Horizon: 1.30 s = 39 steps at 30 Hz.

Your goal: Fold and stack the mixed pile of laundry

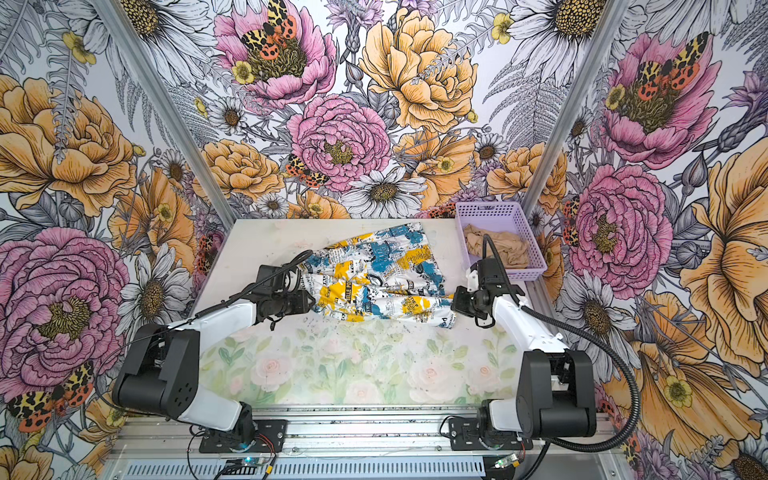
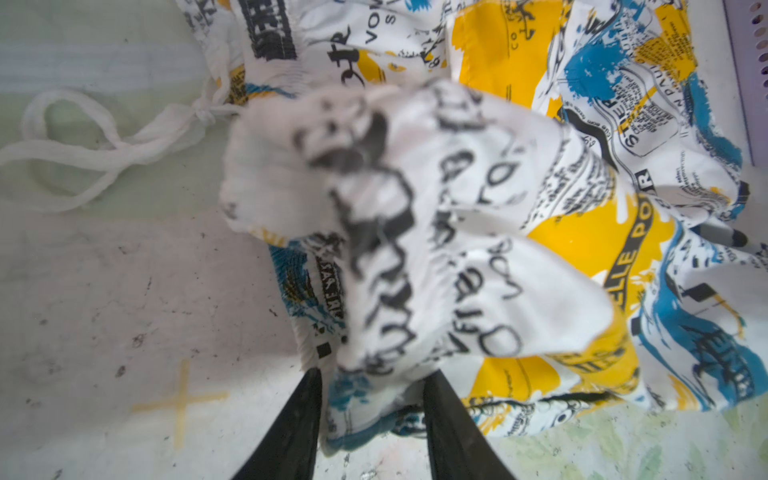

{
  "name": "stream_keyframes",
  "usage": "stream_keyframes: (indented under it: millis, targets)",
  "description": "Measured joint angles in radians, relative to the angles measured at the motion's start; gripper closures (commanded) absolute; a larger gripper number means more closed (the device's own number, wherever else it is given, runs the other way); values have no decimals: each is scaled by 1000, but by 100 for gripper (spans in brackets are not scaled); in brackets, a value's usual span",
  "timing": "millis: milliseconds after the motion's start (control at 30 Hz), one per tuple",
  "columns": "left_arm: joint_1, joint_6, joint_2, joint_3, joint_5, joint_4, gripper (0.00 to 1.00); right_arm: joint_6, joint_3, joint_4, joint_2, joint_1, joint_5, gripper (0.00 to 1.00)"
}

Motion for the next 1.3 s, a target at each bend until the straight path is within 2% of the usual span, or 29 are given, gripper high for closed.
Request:
stream_keyframes:
  millis: [67,100,200,467,800,967,1067,1300]
  targets:
    - [-5,-11,16,0,0,5,72,0,0,0,0,-2,0,100]
    - [-8,-15,23,0,0,4,81,0,0,0,0,-2,0,100]
    - [-11,-21,27,0,-2,1,100,0,0,0,0,-5,0,100]
    - [-16,-58,-114,0,-13,-100,100,4,6,-9,-9,-9,-10,100]
    - [-14,-198,-448,26,-1,-352,100,4,144,-134,-179,-19,23,100]
    - [-16,-276,-490,42,27,-420,100,0,216,-175,-200,-19,32,100]
    - [-51,-330,-505,35,28,-454,100,-7,234,-209,-203,-19,50,100]
    - [-208,-510,-643,-2,-18,-535,100,-23,326,-312,-238,-21,103,100]
